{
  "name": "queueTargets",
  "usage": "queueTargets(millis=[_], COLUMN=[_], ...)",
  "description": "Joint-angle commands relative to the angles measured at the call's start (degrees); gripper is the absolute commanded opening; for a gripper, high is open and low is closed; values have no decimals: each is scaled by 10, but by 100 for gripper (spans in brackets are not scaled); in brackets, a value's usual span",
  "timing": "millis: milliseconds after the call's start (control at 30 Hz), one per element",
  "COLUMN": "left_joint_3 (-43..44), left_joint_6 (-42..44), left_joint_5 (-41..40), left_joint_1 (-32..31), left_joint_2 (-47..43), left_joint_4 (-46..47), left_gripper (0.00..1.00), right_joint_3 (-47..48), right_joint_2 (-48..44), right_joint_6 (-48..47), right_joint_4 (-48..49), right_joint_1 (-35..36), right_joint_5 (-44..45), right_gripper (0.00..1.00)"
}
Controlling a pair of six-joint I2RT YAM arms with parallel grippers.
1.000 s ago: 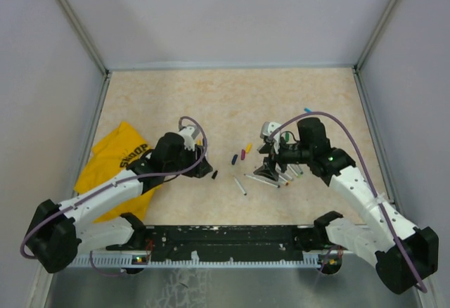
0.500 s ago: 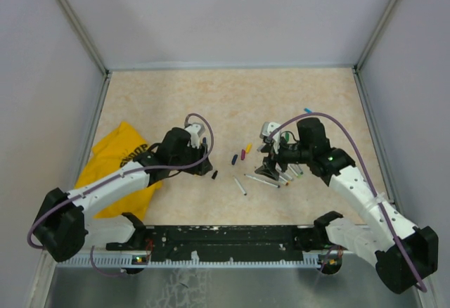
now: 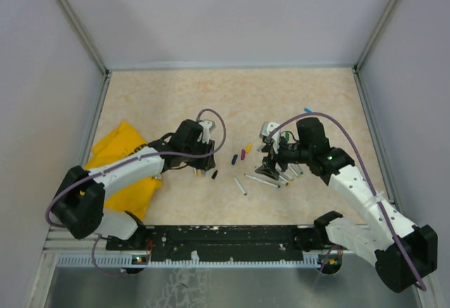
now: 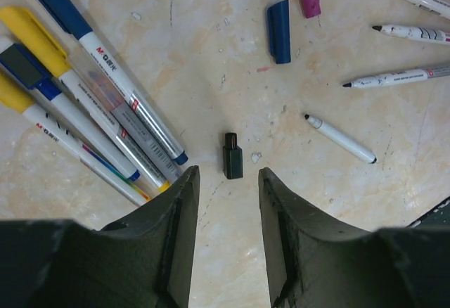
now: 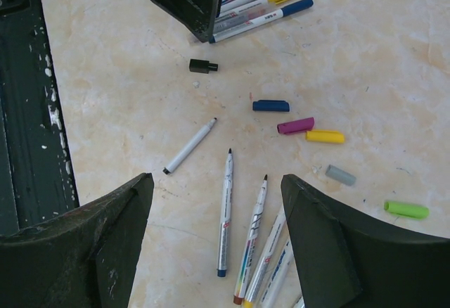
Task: Open the pen caps
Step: Adjust the pen cap at the center of the board.
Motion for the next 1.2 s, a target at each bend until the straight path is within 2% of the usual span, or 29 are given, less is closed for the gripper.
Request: queueTargets(millis=[0,267,867,1167], left_joint_3=[46,71,79,104], left_joint_6=[19,27,29,31], left_joint_5=[13,51,98,118], left_joint_1=[1,1,1,1], left_joint_2=[46,114,159,176], left_joint_4=[-24,-49,-54,-52], left_gripper=[43,40,38,29], right_joint_3=[-1,-1,0,3], right_joint_2=[0,-2,1,2], right_joint_6=[-12,-13,-13,-14], right_joint_4=[12,10,7,3], right_joint_1=[-5,-5,-5,-5], right_joint_5=[2,1,-8,-13], right_gripper=[74,74,74,74])
